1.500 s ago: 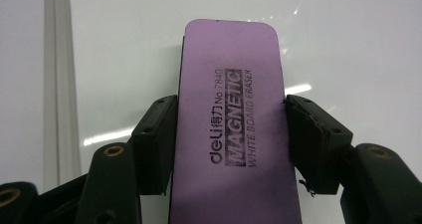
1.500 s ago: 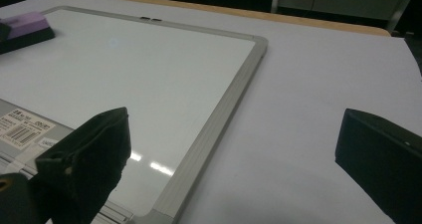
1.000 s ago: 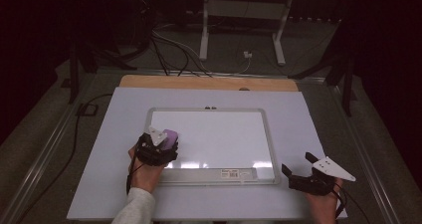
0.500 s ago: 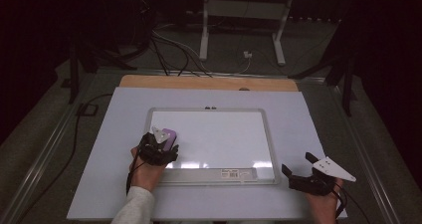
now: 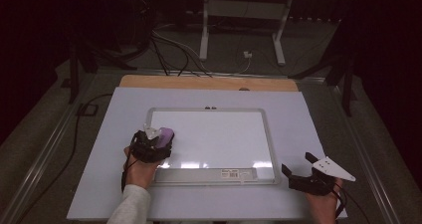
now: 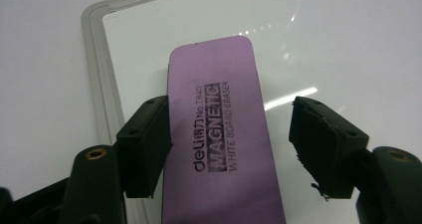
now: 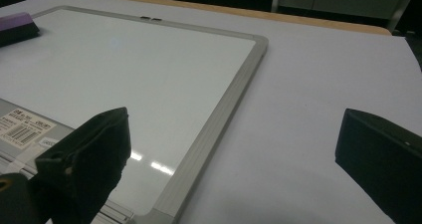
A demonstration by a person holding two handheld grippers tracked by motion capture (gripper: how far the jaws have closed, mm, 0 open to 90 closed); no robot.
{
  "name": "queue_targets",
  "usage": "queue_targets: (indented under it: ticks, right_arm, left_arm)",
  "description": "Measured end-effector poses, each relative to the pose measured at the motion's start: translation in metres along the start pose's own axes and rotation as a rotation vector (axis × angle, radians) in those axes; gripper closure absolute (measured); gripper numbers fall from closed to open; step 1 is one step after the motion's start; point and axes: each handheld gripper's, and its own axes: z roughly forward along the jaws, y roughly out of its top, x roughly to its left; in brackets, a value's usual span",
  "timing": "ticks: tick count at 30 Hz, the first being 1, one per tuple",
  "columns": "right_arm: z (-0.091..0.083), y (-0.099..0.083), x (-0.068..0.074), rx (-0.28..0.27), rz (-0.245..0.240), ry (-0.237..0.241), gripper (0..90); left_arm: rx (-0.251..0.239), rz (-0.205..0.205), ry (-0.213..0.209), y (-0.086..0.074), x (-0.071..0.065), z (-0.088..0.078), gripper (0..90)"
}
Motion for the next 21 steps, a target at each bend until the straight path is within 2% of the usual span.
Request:
queue_targets:
  ticks: [4,12,21]
  right_arm:
    - [0.0,0.0,0.0,0.001,-0.001,0.001,1.3]
    - [0.001,0.0,0.0,0.003,0.001,0.0,1.3]
    - [0.0,0.0,0.0,0.003,0.001,-0.001,1.2]
  left_arm:
    - [0.01,-0.002,0.009,0.0,0.003,0.001,35.0]
    - [0.019,-0.053,-0.01,-0.004,0.014,-0.002,40.4]
    - [-0.01,-0.103,-0.039,-0.005,0.022,-0.009,48.9]
